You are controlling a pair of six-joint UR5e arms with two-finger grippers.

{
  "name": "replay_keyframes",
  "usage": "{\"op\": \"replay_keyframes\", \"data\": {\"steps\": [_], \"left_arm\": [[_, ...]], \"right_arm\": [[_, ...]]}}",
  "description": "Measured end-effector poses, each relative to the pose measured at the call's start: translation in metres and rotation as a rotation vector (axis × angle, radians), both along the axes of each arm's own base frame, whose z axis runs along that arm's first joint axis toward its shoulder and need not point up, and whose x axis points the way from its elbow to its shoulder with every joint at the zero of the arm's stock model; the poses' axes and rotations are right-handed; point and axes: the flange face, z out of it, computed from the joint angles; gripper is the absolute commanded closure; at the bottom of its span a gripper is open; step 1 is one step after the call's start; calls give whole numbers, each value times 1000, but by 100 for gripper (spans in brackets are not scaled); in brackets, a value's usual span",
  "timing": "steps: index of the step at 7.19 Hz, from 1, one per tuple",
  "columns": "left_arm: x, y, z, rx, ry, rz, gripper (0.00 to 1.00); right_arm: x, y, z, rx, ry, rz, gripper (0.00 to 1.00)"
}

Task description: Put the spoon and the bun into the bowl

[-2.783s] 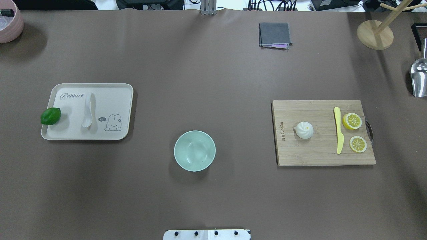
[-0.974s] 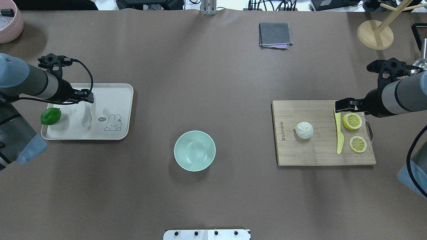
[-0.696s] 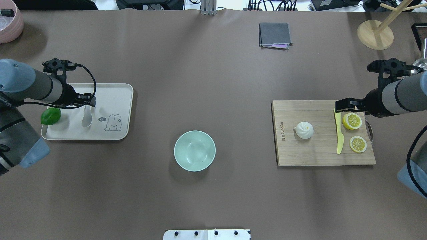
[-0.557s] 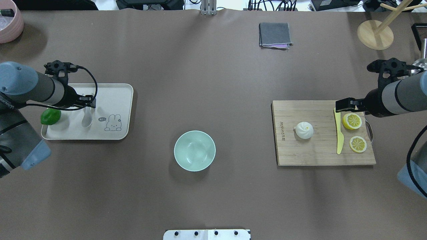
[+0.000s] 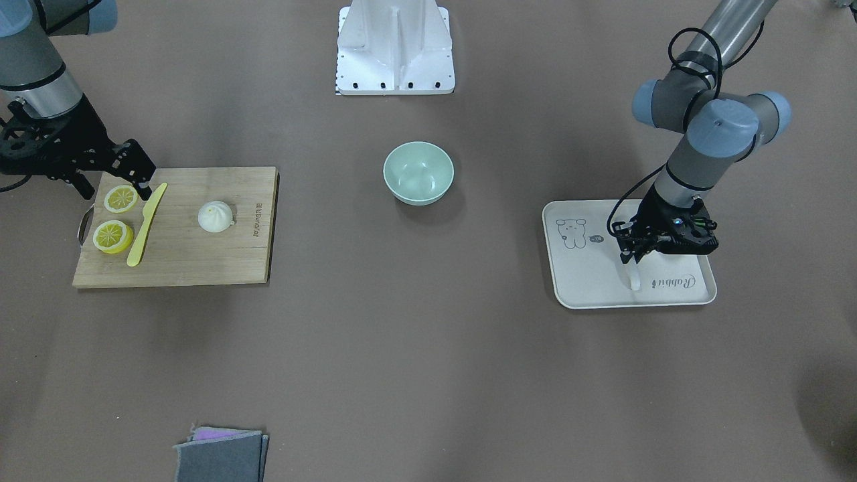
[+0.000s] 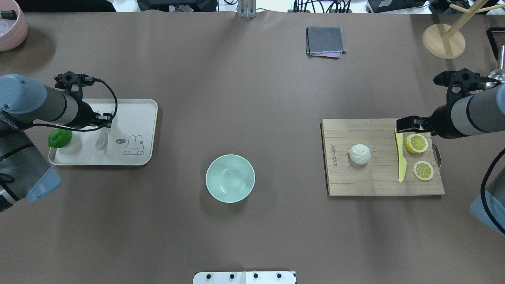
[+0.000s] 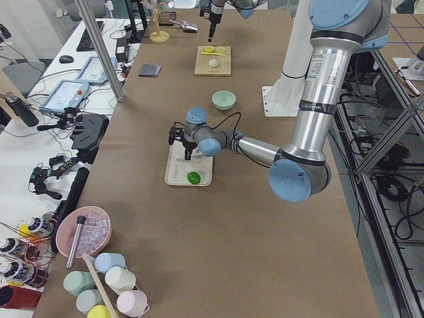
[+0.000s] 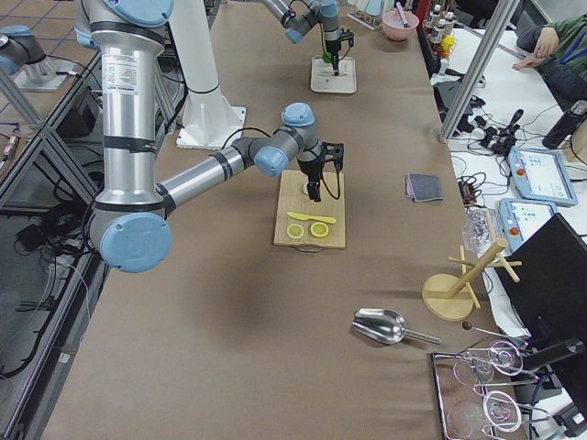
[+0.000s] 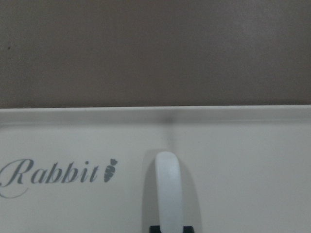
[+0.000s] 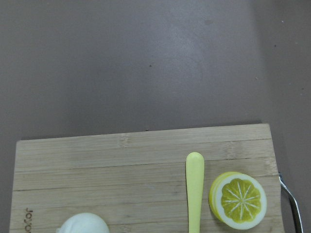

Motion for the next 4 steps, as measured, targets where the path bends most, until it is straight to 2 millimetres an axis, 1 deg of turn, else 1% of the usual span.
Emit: {"op": "replay_keyframes", "data": {"steps": [1, 2, 3, 4], "left_arm": [[-2, 1, -14, 12, 22, -5, 100], [-2, 2, -37, 9, 62, -30, 100], [3, 2, -67, -22, 123, -79, 100], [18, 10, -99, -57, 185, -126, 100]], "right_arm": [[0, 1, -1, 2, -2, 0, 0], [1, 2, -2, 2, -3, -1, 0], [1, 2, -2, 3, -3, -1, 0], [1, 3, -2, 3, -3, -1, 0]]}}
